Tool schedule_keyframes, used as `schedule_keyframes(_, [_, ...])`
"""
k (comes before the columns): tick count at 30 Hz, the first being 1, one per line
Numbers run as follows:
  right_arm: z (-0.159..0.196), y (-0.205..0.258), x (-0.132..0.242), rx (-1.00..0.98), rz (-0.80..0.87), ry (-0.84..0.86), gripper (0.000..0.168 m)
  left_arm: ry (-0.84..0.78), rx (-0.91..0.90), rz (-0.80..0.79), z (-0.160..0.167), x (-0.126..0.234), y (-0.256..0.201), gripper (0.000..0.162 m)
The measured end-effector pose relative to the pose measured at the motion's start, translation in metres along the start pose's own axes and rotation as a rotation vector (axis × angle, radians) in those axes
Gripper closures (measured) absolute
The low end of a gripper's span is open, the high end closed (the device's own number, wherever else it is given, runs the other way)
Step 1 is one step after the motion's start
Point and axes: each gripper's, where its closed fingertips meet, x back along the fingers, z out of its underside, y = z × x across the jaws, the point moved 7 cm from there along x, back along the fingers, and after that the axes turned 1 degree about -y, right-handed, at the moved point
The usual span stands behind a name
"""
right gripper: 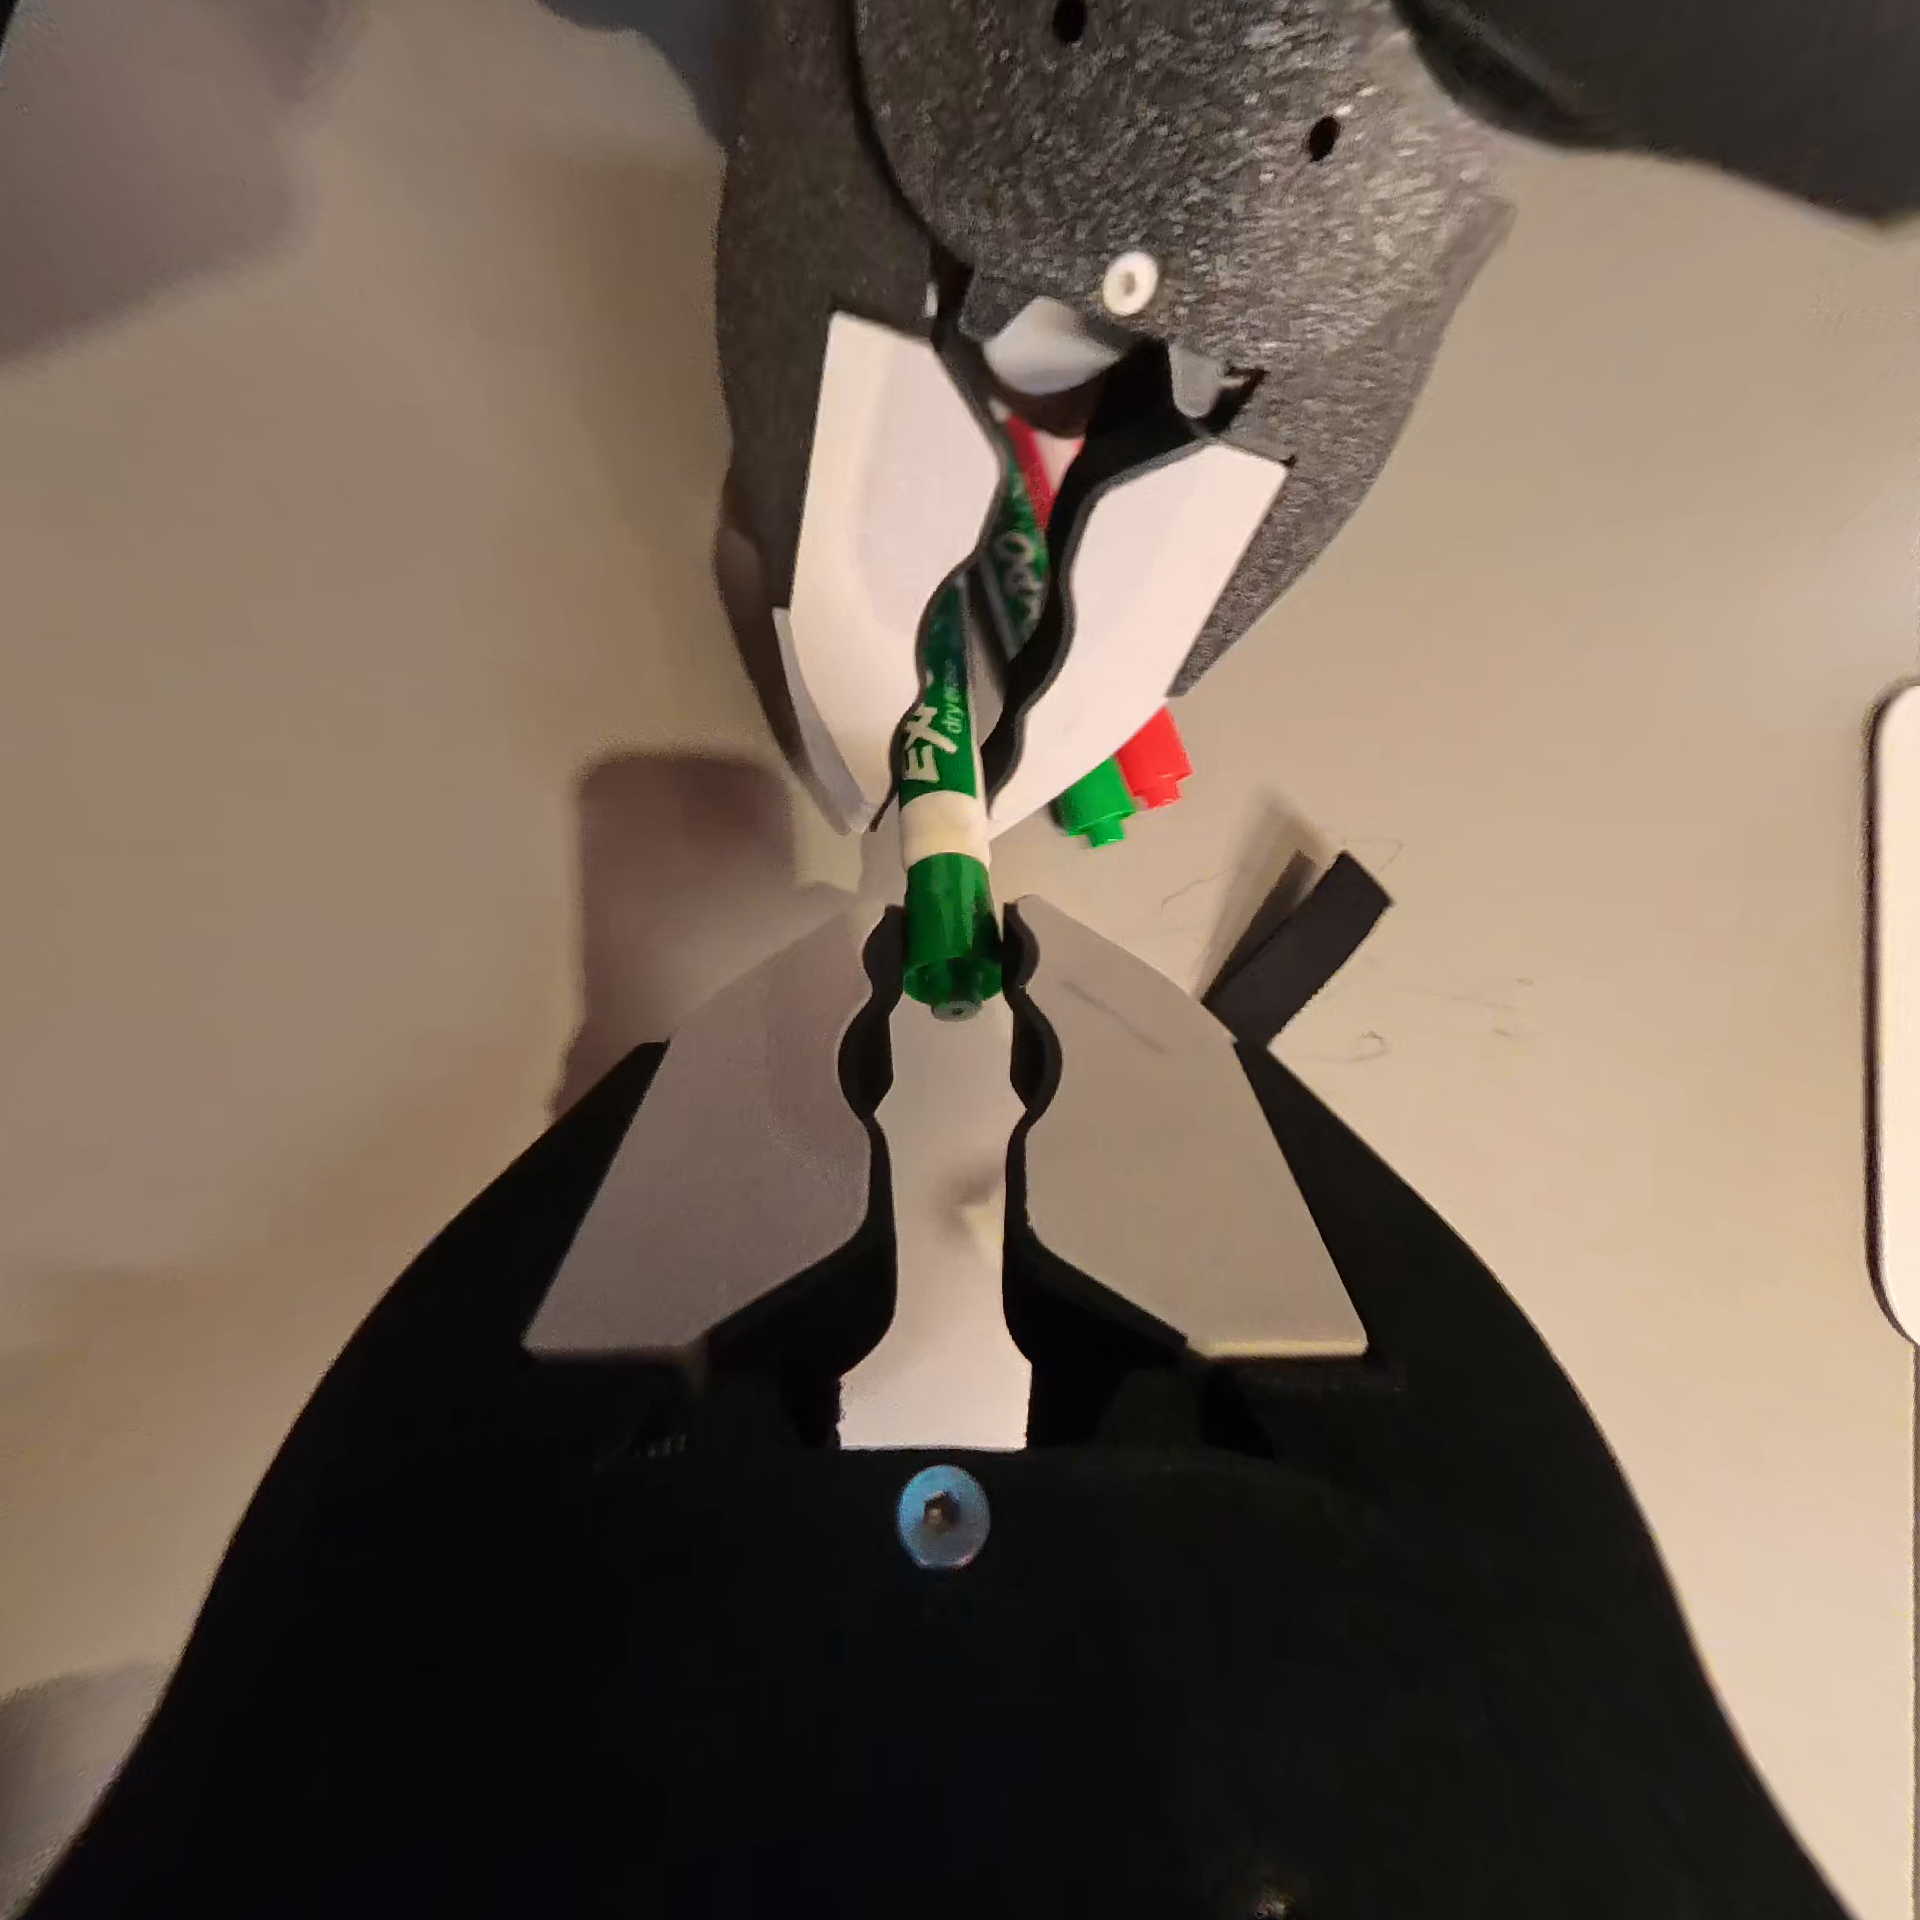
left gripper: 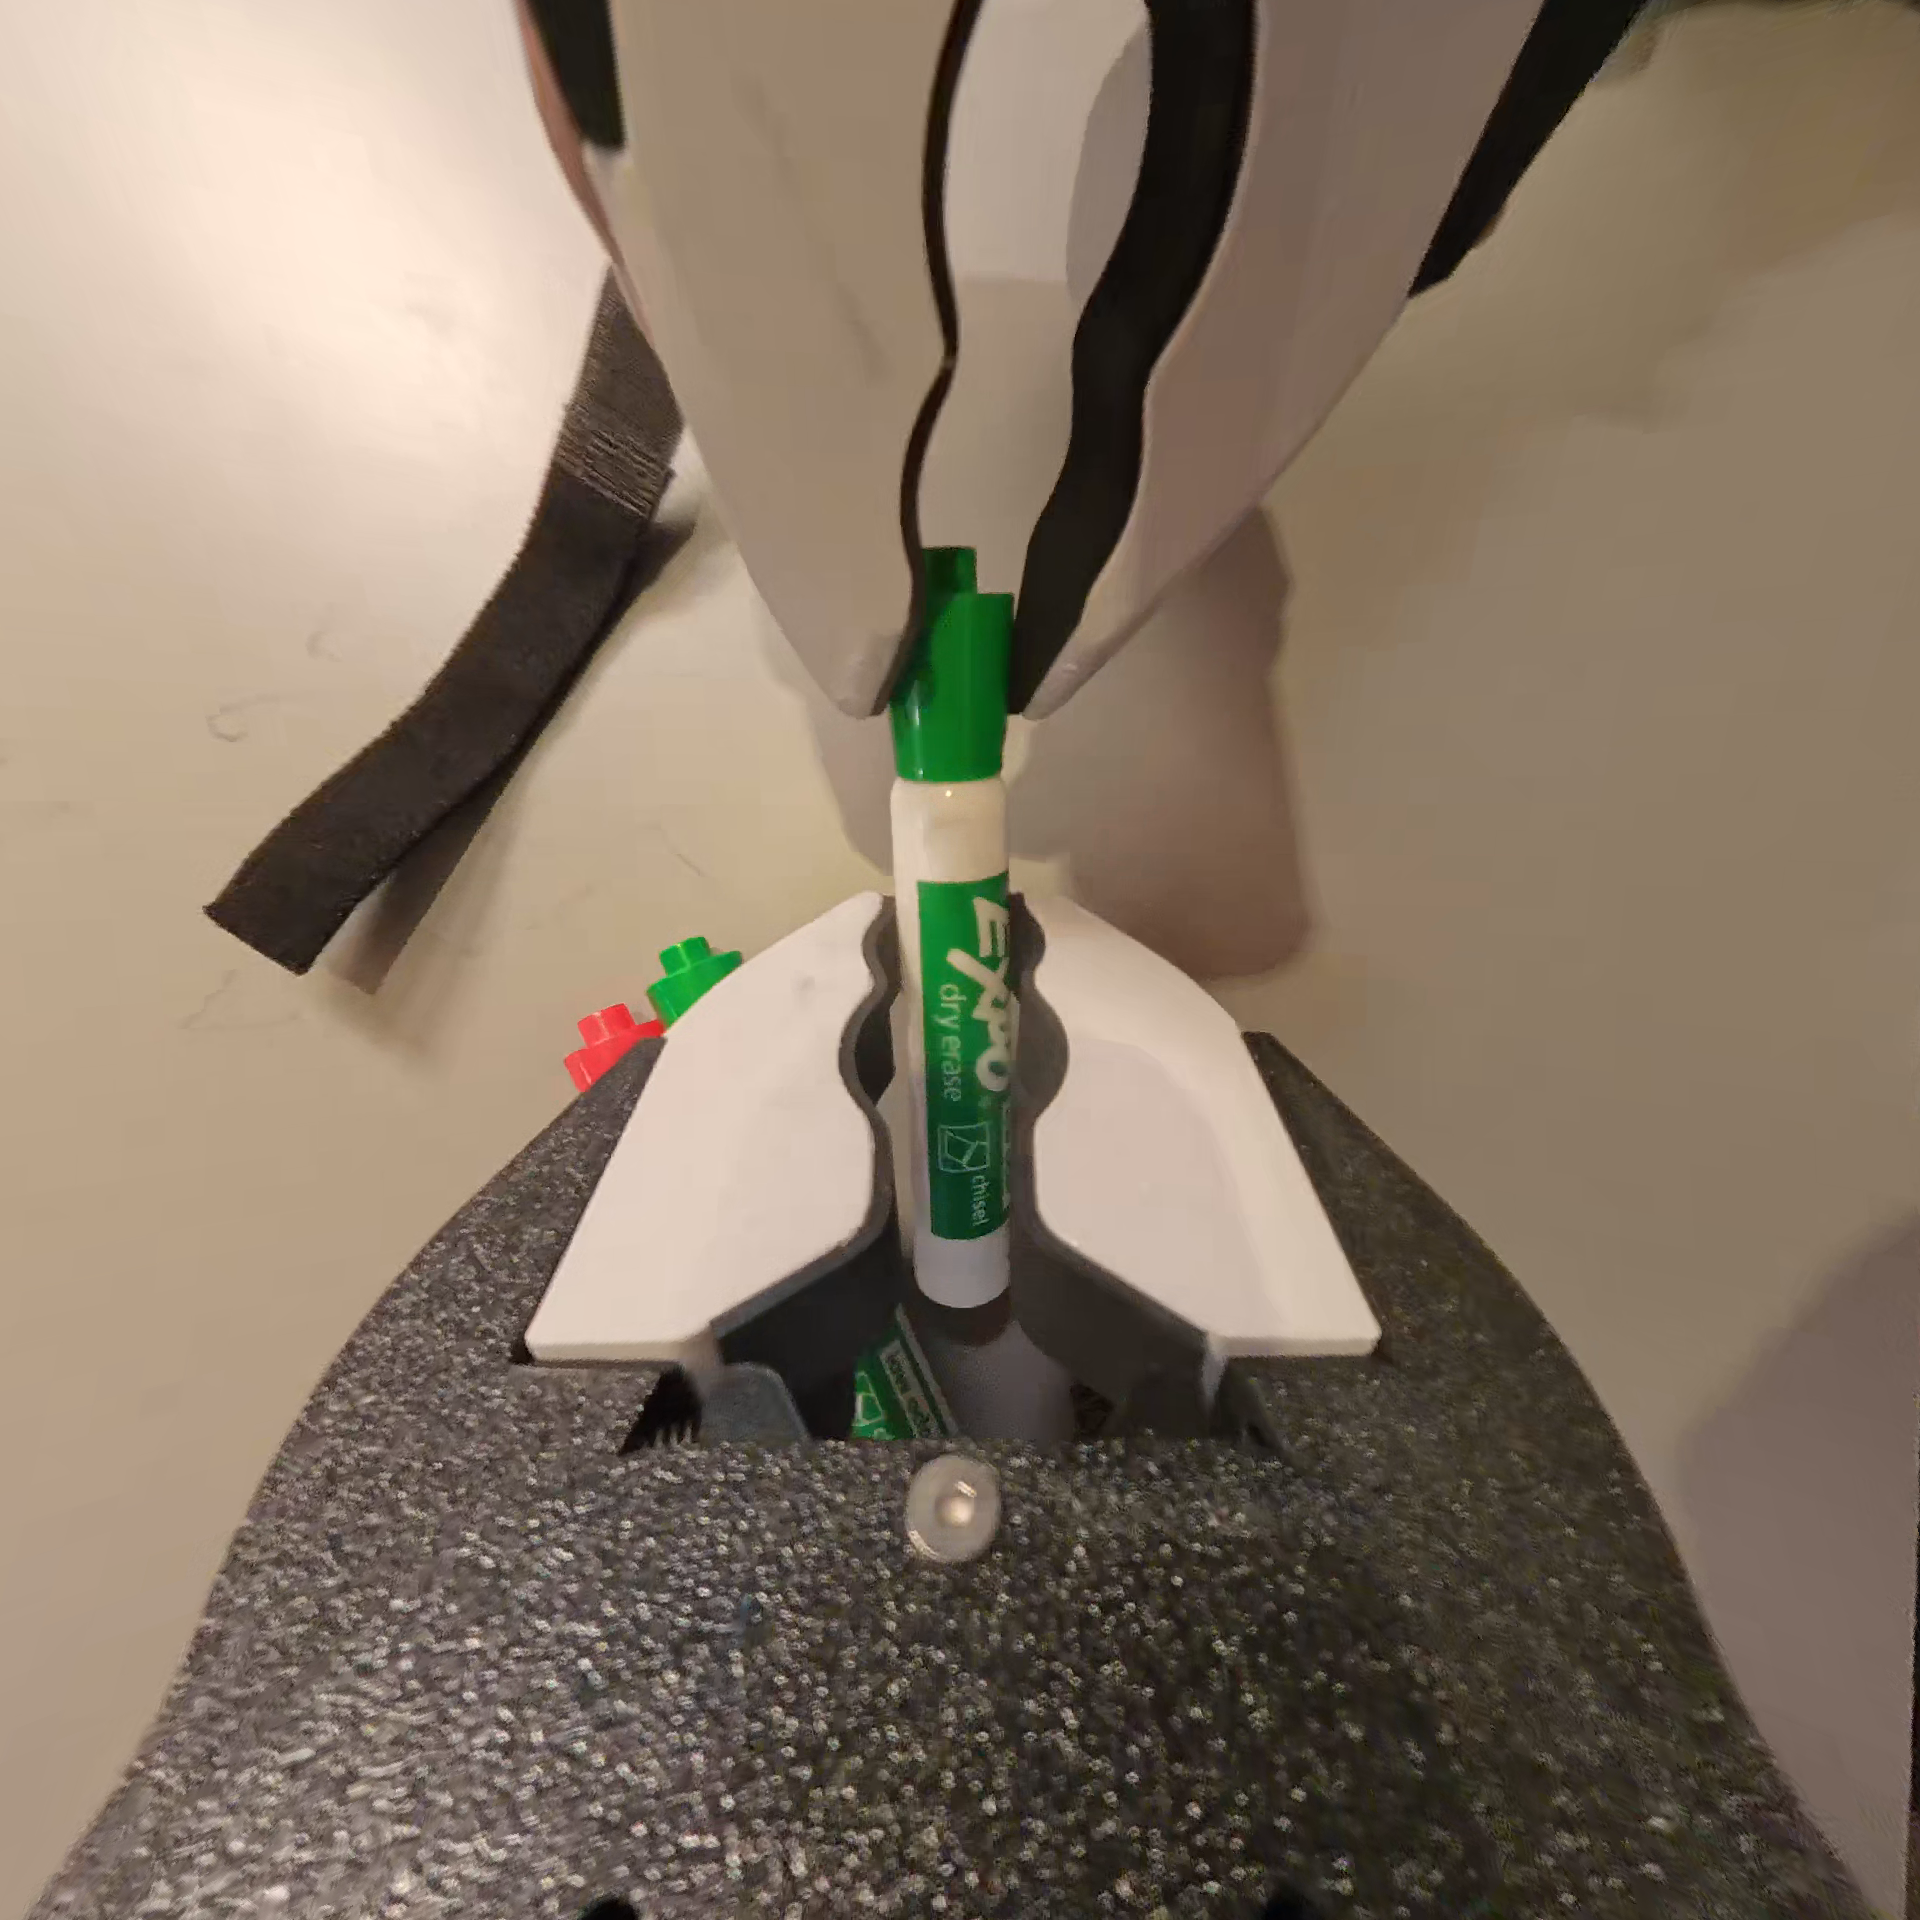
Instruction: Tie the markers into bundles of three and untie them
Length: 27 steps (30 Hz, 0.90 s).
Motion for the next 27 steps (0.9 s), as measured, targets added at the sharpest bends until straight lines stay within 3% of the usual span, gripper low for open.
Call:
schedule_keyframes(3, [0.000,-0.012,0.014,-0.087,0.085,-0.115,0.146,-0.126,0.091,0.023,-0.006,0.008,0.008,0.142])
schedule_keyframes(10, [0.003,-0.023,0.041,-0.348,0.257,-0.581,0.132,-0.523,0.279,0.103,-0.024,0.031,0.023,0.143])
schedule_keyframes(14, [0.002,-0.016,0.036,-0.471,0.232,-0.739,0.130,-0.554,0.226,0.073,-0.029,0.026,0.017,0.143])
schedule_keyframes(17, [-0.001,-0.012,0.031,-0.493,0.208,-0.754,0.131,-0.531,0.164,0.060,-0.034,0.018,0.006,0.143])
schedule_keyframes(22, [-0.002,-0.004,0.021,-0.443,0.226,-0.655,0.147,-0.451,0.119,0.010,-0.033,0.007,0.000,0.142])
schedule_keyframes(27, [-0.004,0.003,0.011,-0.357,0.267,-0.544,0.148,-0.372,0.106,0.016,-0.027,0.011,0.003,0.122])
